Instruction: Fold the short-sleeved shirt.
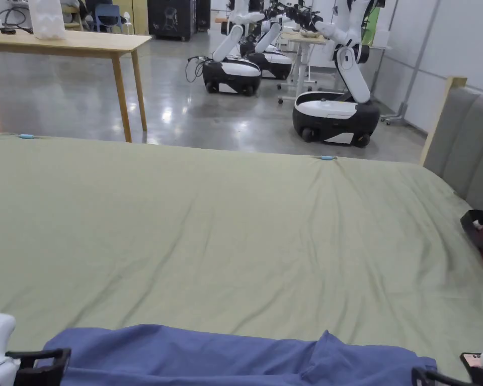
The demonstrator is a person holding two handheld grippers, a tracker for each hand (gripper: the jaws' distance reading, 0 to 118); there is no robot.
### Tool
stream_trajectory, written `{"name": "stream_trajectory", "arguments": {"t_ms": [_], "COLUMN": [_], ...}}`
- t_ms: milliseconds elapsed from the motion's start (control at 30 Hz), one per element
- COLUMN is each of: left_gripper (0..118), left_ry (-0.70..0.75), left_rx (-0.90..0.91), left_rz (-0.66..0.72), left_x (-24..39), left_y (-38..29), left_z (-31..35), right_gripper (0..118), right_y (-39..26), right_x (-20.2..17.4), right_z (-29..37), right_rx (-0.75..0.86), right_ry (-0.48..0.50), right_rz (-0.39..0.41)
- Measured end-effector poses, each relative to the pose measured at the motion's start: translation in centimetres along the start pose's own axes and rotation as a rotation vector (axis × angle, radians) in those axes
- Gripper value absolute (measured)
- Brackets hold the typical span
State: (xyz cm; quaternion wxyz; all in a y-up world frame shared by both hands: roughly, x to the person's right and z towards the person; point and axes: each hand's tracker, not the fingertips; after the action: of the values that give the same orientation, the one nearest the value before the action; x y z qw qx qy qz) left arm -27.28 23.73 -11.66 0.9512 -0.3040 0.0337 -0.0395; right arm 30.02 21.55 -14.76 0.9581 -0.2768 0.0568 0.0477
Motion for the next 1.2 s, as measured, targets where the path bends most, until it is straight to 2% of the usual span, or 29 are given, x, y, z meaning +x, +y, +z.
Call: {"name": "stream_trajectory", "arguments": {"t_ms": [33, 100, 167, 200, 233, 267, 300, 333, 400, 533, 600, 633, 667, 700, 767, 867, 900, 1000, 1033, 1067, 1133, 1167, 1200], "left_gripper": [113, 112, 112, 111, 103, 80, 39, 0, 0, 0, 6, 38, 81, 115, 118, 118, 118, 118, 118, 118, 118, 117, 112], "left_ry": [0.012, 0.039, 0.053, 0.068, 0.082, 0.083, 0.095, 0.114, 0.092, -0.035, -0.143, -0.218, -0.258, -0.297, -0.350, -0.502, -0.602, -0.776, -0.820, -0.884, -0.996, -1.011, -0.995], "left_rx": [0.081, 0.160, 0.254, 0.281, 0.305, 0.323, 0.342, 0.327, 0.305, 0.162, 0.117, 0.077, 0.026, 0.103, 0.000, -0.062, -0.118, -0.216, -0.150, -0.004, -0.023, -0.018, -0.024], "left_rz": [-0.002, -0.014, -0.017, -0.021, -0.024, -0.026, -0.034, -0.032, -0.015, 0.149, 0.290, 0.377, 0.420, 0.449, 0.578, 0.755, 0.828, 1.035, 1.075, 1.081, 1.199, 1.222, 1.188], "left_x": [0.8, 1.6, 2.8, 3.2, 3.6, 3.8, 4.0, 3.9, 2.6, -2.1, -5.2, -6.6, -7.9, -8.9, -11.0, -12.3, -12.6, -12.3, -12.2, -12.6, -11.6, -11.1, -10.4], "left_y": [0.9, 2.0, 2.8, 3.0, 2.9, 2.9, 2.8, 2.6, 2.0, 0.2, -1.2, -2.4, -3.3, -4.5, -5.6, -8.8, -9.9, -12.9, -13.6, -13.3, -12.8, -12.5, -12.1], "left_z": [1.0, 1.4, 2.3, 2.4, 2.6, 2.8, 3.0, 2.8, 2.6, 1.8, 1.4, 0.7, -0.2, -0.1, -1.3, -4.8, -6.6, -10.1, -10.6, -11.1, -13.2, -13.8, -14.0], "right_gripper": [102, 102, 102, 97, 72, 34, 1, 1, 1, 1, 1, 1, 1, 1, 1, 1, 1, 1, 1, 1, 1, 1, 1], "right_y": [1.0, 3.6, 4.8, 4.9, 5.2, 5.3, 5.5, 5.4, 5.5, 5.1, 4.8, 4.7, 4.6, 4.5, 4.5, 4.5, 4.6, 4.9, 5.0, 5.2, 5.5, 5.6, 5.8], "right_x": [-0.5, -2.4, -3.9, -4.3, -5.2, -5.9, -6.8, -7.3, -7.7, -8.4, -8.5, -8.6, -8.7, -9.0, -9.6, -10.2, -10.5, -10.9, -11.1, -11.2, -11.3, -11.4, -11.5], "right_z": [1.2, 3.6, 4.7, 4.8, 5.2, 5.2, 5.0, 4.9, 5.0, 4.6, 4.2, 4.0, 3.8, 3.7, 3.4, 2.9, 2.9, 2.7, 2.7, 2.7, 2.7, 2.6, 2.5], "right_rx": [0.088, 0.243, 0.332, 0.371, 0.403, 0.408, 0.393, 0.383, 0.380, 0.363, 0.343, 0.328, 0.318, 0.310, 0.296, 0.282, 0.278, 0.273, 0.273, 0.272, 0.272, 0.272, 0.271], "right_ry": [0.011, 0.036, 0.060, 0.068, 0.063, 0.035, -0.008, -0.041, 0.063, 0.050, 0.064, 0.070, 0.072, 0.076, 0.078, 0.087, 0.088, 0.096, 0.097, 0.098, 0.101, 0.102, 0.103], "right_rz": [-0.009, -0.030, -0.031, -0.028, -0.020, -0.005, 0.012, 0.009, -0.020, -0.019, -0.035, -0.043, -0.049, -0.051, -0.052, -0.056, -0.054, -0.048, -0.047, -0.047, -0.050, -0.051, -0.049]}}
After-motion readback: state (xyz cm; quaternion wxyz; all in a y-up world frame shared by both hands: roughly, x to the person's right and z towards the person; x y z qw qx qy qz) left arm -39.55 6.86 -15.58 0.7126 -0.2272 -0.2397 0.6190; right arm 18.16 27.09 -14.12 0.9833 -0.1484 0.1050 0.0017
